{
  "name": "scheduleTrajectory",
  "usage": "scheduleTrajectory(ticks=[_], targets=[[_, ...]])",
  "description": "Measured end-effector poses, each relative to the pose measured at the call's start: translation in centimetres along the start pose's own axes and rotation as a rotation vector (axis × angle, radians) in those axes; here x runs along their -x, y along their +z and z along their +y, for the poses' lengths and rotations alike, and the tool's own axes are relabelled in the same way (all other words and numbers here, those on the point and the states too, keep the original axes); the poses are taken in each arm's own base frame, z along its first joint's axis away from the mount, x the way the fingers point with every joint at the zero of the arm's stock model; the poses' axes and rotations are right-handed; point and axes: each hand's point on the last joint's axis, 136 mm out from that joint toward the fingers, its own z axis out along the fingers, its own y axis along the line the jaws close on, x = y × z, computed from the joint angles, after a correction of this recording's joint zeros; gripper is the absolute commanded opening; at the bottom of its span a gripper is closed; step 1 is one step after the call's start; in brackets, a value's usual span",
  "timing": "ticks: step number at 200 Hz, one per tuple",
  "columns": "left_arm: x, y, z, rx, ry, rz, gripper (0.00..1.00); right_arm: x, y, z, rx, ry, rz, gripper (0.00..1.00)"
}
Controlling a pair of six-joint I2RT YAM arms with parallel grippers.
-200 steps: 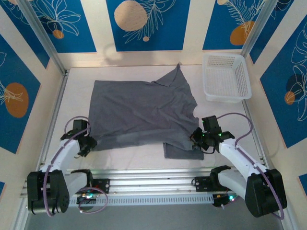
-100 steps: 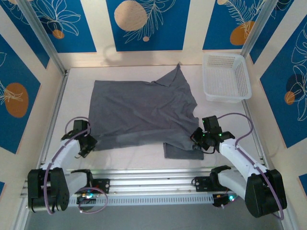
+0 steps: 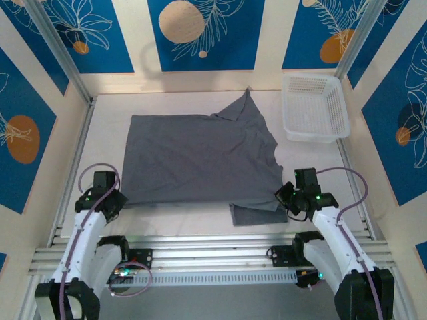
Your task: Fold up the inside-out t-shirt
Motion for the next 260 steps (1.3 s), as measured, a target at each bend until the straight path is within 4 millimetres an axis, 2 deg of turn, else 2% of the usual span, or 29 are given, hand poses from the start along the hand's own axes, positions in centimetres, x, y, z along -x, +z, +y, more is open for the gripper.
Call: scheduleTrajectory(ticks=[38,61,86,127,147,168,210,239,260], targets=[[0.2,-0.7,0.2,-0.011,-0.004,-0.022,0.00,-1.6,-0.6,-0.1,0.005,-0.036,0.039,0.00],[1.1,-1.6,0.2,-0.014,-0.005,-0.064,0.00,-2.3,-1.3,-0.2,0.009,-0.054,0.042,0.00],[1.7,-2.1,-0.1,-0.025,0.006,-0.088,0.00,-2.2,-1.3,-0.2,0.007,-0.052,0.038,0.00],[1.9,-2.0,-0.5,-0.038,0.011,-0.090,0.00,-2.0,-0.5,-0.1,-0.029,-0.049,0.060,0.00],[2.2,-1.6,-1.4,-0.060,0.010,-0.086,0.00,-0.7,-0.9,1.4,-0.016,-0.066,0.034,0.00],[2.8,-1.1,-2.3,-0.063,0.010,-0.083,0.00,1.8,-1.2,3.5,0.022,-0.066,-0.017,0.00],[5.0,0.8,-4.9,-0.040,0.038,-0.078,0.00,4.8,-0.4,6.3,0.037,-0.116,-0.047,0.00],[5.9,2.4,-6.8,-0.047,0.058,-0.066,0.00,6.3,0.2,7.3,0.041,-0.139,-0.063,0.00],[6.3,2.8,-8.0,-0.076,0.074,-0.061,0.00,7.2,0.5,7.8,0.040,-0.143,-0.071,0.00]])
